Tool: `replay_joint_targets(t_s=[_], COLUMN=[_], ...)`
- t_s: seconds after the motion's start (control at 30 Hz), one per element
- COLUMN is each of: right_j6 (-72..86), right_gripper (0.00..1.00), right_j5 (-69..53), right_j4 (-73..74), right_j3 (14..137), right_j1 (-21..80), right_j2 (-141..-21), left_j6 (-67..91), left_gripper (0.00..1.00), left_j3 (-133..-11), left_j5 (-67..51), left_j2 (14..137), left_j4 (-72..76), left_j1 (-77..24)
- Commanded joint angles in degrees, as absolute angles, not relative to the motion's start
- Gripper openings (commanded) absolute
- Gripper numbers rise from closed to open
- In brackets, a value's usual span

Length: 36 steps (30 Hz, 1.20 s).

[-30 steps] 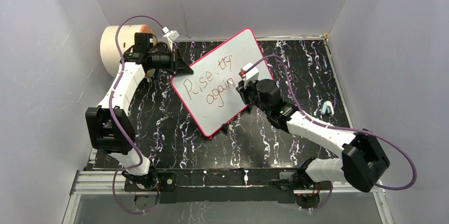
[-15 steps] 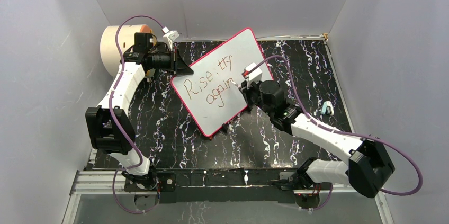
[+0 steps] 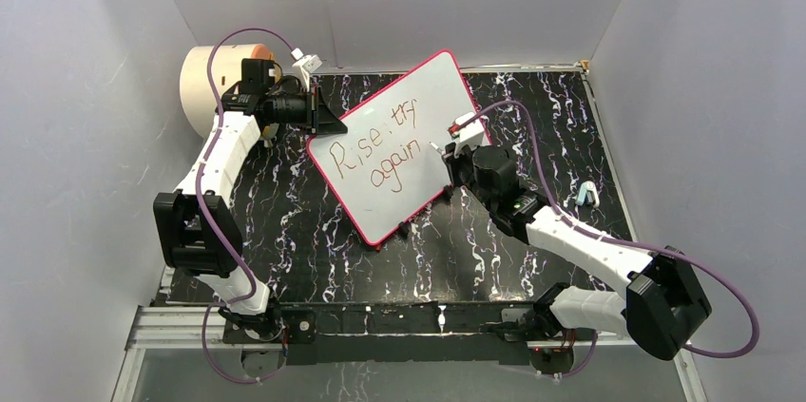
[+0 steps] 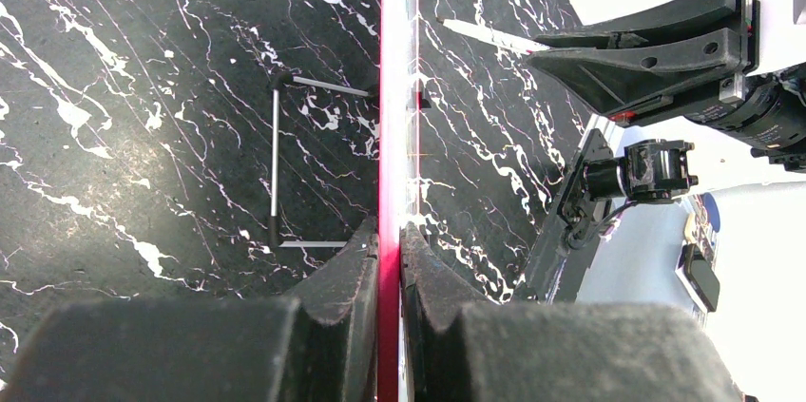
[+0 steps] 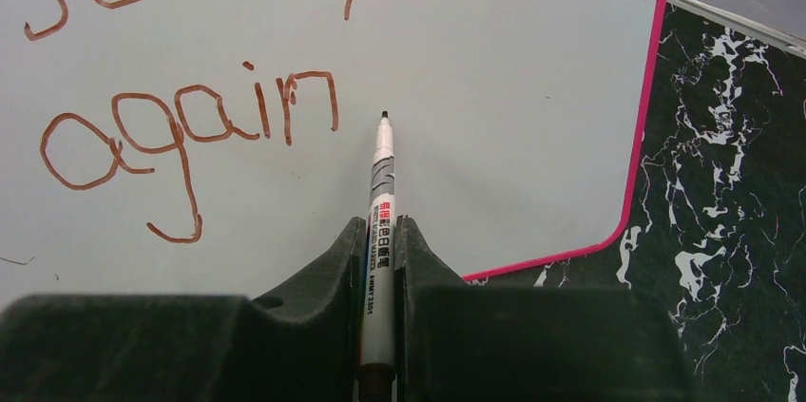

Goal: Write a sentence on the whiteboard

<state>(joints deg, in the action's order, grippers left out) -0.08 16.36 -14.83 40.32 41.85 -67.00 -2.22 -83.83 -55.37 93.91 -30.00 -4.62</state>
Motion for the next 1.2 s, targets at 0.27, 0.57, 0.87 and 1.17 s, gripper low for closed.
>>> replay_joint_targets(t_s=[0.27,0.57,0.87,1.17], right_j6=[1.2,1.1,1.2,2.5], right_gripper=[0.00,0.00,0.00,0.00], right_j5=[15.1,13.6,14.4,17.0], right_j4=[-19.7,-18.3,-17.1,-14.6], right_j3=[40.6,41.1,41.2,39.8], right_j1=[41.5,41.1,40.9,40.9], right_j2=[-69.2,-71.0,-69.3,-60.5], left_j6=[-4.3,-4.1,-4.1,-1.9], left_gripper=[0.00,0.00,0.00,0.11], left_j3=[-82.1,-82.2,-82.4,-84.2], left_j5=[-52.9,-52.7,-52.6,-48.6], left_j2=[94.8,95.0,95.0,94.2], left_j4=[-34.9,-34.9,-34.9,-33.8], left_j1=[-5.7,-5.7,-6.0,-6.5])
